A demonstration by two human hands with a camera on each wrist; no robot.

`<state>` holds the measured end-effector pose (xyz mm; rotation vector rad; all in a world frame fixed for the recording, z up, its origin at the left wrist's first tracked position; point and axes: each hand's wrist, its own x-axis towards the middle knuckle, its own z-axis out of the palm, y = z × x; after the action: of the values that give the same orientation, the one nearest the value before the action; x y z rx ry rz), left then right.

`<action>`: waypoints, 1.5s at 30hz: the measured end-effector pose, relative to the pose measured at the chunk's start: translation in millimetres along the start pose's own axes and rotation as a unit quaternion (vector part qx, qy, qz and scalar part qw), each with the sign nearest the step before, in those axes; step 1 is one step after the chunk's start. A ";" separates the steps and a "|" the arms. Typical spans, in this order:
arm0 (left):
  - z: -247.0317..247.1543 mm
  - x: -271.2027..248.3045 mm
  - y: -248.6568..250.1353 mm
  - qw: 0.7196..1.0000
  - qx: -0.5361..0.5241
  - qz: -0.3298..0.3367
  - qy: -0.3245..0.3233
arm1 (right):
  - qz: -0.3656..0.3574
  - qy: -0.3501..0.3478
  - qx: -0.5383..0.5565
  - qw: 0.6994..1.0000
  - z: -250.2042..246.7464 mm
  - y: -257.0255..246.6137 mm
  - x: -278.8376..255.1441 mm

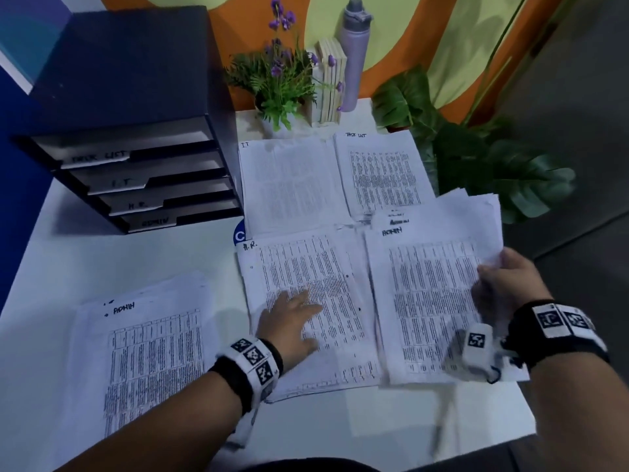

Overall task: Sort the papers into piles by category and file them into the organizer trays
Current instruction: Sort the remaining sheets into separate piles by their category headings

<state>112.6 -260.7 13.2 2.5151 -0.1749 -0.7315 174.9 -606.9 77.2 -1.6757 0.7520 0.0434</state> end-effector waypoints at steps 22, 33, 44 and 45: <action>-29.2 -75.3 -127.9 0.934 -0.080 -0.248 0.243 | -0.216 -0.327 -0.341 0.855 205.0 36.1 -131.4; -23.7 -157.1 -234.6 0.870 -0.131 -0.436 0.191 | -0.172 -0.373 -0.446 0.795 296.8 77.6 -213.1; -23.8 -165.2 -251.1 0.874 -0.258 -0.346 0.222 | -0.142 -0.241 -0.335 0.900 305.7 96.0 -212.0; -24.0 -164.7 -254.0 0.875 -0.258 -0.344 0.222 | -0.144 -0.237 -0.324 0.904 305.1 97.8 -207.8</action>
<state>-18.8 10.8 -21.6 2.1069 0.9892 -0.3420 75.0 -246.5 -0.1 -2.2703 0.1008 0.5245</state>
